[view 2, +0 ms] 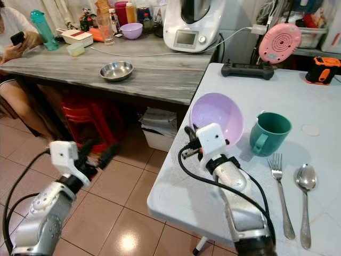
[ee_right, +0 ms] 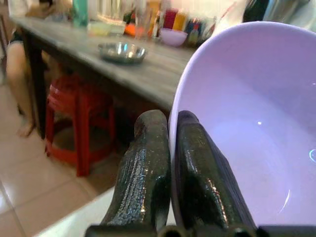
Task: Setting the table
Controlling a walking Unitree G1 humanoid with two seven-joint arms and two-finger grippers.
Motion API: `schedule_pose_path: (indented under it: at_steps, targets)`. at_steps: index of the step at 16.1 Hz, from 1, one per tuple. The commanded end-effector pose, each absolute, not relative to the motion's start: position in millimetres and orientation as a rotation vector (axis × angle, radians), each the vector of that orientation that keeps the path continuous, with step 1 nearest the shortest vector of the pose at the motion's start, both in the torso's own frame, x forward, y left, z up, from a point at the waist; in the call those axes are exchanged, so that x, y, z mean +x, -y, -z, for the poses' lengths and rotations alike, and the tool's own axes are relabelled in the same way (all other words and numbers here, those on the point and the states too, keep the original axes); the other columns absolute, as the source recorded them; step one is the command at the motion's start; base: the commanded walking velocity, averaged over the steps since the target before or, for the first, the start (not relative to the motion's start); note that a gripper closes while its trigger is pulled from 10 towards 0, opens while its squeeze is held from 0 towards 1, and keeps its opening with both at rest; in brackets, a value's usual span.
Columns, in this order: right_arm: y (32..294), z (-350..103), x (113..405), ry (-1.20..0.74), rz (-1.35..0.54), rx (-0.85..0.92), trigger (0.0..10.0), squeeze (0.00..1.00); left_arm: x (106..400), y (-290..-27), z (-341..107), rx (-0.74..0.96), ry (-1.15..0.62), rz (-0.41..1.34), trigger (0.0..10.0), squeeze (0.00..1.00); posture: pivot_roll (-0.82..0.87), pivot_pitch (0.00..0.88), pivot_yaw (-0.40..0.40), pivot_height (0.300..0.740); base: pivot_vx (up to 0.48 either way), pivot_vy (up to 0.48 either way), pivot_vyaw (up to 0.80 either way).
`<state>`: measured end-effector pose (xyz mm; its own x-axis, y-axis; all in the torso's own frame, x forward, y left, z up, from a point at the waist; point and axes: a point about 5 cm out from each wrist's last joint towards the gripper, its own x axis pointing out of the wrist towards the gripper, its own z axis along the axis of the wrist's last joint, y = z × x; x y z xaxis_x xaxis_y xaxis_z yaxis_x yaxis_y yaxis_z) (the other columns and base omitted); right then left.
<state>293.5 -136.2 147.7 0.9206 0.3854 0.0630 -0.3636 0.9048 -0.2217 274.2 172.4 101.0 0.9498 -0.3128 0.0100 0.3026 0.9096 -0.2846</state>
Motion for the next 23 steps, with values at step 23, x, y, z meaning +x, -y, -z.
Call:
schedule_pose_path:
  at_steps: [23]
  targets:
    - [140.7,-158.4,280.7,0.171,-0.252,-0.150,10.0,0.00,289.4,-175.6,-108.4,-0.240,0.013,0.298,10.0,0.00,-0.06,0.000,0.114,0.740,0.000,0.378,-0.41]
